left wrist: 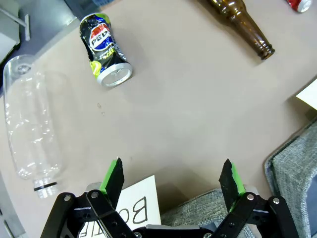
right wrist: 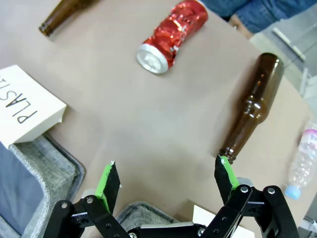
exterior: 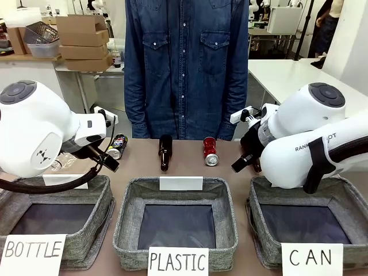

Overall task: Sort the can waste into the basket.
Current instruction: Pick up the can waste from the table and place it in the right Fabric basket.

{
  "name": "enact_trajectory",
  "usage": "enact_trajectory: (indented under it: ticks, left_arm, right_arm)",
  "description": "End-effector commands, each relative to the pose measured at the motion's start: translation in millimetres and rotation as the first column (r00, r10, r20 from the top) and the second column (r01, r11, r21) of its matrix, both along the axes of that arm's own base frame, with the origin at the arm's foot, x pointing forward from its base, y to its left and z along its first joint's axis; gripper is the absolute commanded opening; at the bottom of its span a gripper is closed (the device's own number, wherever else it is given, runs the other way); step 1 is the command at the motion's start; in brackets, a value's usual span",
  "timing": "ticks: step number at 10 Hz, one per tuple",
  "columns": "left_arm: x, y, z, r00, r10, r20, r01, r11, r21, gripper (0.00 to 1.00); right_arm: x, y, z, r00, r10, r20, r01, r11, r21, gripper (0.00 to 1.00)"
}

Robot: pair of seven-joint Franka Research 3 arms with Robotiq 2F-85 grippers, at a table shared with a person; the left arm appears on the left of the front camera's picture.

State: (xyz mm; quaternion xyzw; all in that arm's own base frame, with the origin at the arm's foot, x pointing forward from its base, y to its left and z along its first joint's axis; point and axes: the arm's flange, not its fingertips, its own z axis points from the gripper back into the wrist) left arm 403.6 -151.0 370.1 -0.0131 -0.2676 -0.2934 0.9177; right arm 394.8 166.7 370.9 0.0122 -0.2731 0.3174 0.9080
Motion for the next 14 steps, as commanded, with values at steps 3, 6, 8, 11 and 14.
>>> enact_trajectory:
  ticks: [3, 6, 8, 11, 14]
  left_arm:
    - [-9.5, 9.5, 30.1, 0.997, -0.038, -0.065, 0.039, 0.999, 0.014, 1.0]
    - [-88.8, 26.9, 149.6, 0.982, -0.136, 0.132, 0.141, 0.989, -0.033, 1.0]
    - [-47.5, 6.1, 113.1, 0.994, -0.109, 0.028, 0.11, 0.994, -0.027, 1.0]
    - [-83.4, 2.4, 161.8, 0.891, -0.454, -0.02, 0.422, 0.842, -0.336, 1.0]
    - [-78.1, 60.0, 171.3, 0.843, -0.509, -0.176, 0.243, 0.651, -0.719, 1.0]
  right_arm:
    - [-14.5, -3.8, 38.3, 0.998, -0.007, -0.062, 0.006, 1.0, -0.01, 1.0]
    - [-88.4, -16.4, 141.6, 0.984, -0.123, 0.127, 0.116, 0.991, 0.068, 1.0]
    - [-124.2, -20.4, 147.6, 0.948, -0.042, 0.315, 0.036, 0.999, 0.026, 1.0]
    - [-84.9, -19.2, 177.2, 0.989, -0.103, 0.101, 0.082, 0.977, 0.197, 1.0]
    - [-102.8, -87.9, 194.3, 0.945, -0.159, -0.284, 0.314, 0.676, 0.666, 1.0]
